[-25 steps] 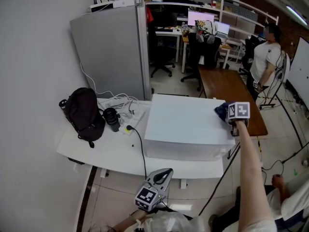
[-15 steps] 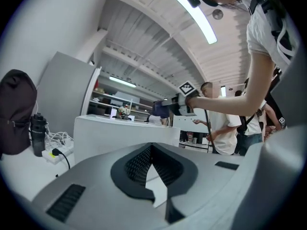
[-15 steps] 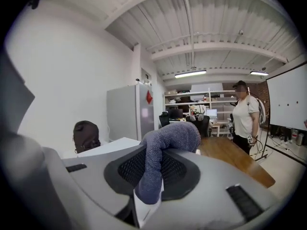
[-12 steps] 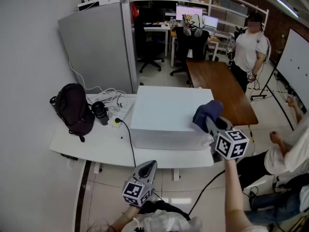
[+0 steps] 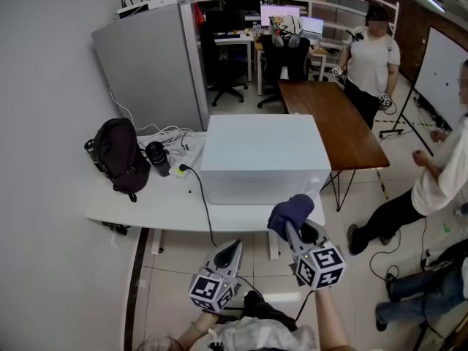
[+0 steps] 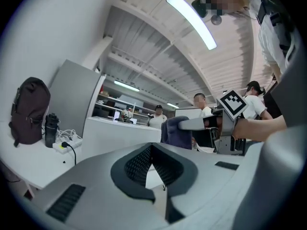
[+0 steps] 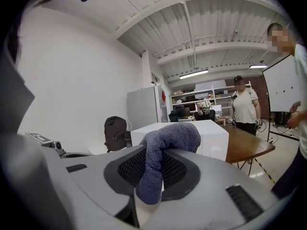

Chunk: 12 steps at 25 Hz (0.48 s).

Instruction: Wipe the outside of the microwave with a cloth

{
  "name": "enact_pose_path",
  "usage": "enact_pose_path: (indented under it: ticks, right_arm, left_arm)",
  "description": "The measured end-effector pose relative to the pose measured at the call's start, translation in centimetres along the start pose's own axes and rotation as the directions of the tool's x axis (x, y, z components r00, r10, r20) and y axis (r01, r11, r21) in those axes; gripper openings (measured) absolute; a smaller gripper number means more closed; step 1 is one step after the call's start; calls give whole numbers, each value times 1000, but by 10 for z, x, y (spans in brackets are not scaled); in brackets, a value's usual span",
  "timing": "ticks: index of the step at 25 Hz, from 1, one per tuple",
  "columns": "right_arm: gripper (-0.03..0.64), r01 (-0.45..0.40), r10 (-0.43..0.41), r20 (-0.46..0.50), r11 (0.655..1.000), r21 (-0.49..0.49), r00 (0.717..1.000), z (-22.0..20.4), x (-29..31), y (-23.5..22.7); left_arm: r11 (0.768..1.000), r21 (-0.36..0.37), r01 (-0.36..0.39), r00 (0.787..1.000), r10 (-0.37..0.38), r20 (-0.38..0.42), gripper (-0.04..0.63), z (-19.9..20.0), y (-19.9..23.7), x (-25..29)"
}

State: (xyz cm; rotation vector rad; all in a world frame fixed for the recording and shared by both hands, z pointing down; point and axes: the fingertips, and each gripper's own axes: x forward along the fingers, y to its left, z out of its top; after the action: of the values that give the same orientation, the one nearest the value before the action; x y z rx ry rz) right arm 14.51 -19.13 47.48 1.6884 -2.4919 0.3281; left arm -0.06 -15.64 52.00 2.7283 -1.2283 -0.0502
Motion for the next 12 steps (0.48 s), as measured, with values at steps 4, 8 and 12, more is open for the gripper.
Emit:
enact_pose_path:
  ticks: [4, 8, 12]
  right_arm:
    - [83, 9, -10, 43, 1000, 15, 999, -6, -37, 31]
    - [83, 19, -23, 79, 998, 61, 997, -14, -76, 72]
    - [83, 37, -40, 69, 998, 44, 997, -38, -116, 117]
  left_arm:
    - [999, 12, 31, 999, -32, 28, -14, 6, -27, -45]
    - [999, 9, 52, 997, -52, 49, -14, 8, -52, -103]
    - [997, -36, 73, 996, -71, 54, -14, -1, -78, -152]
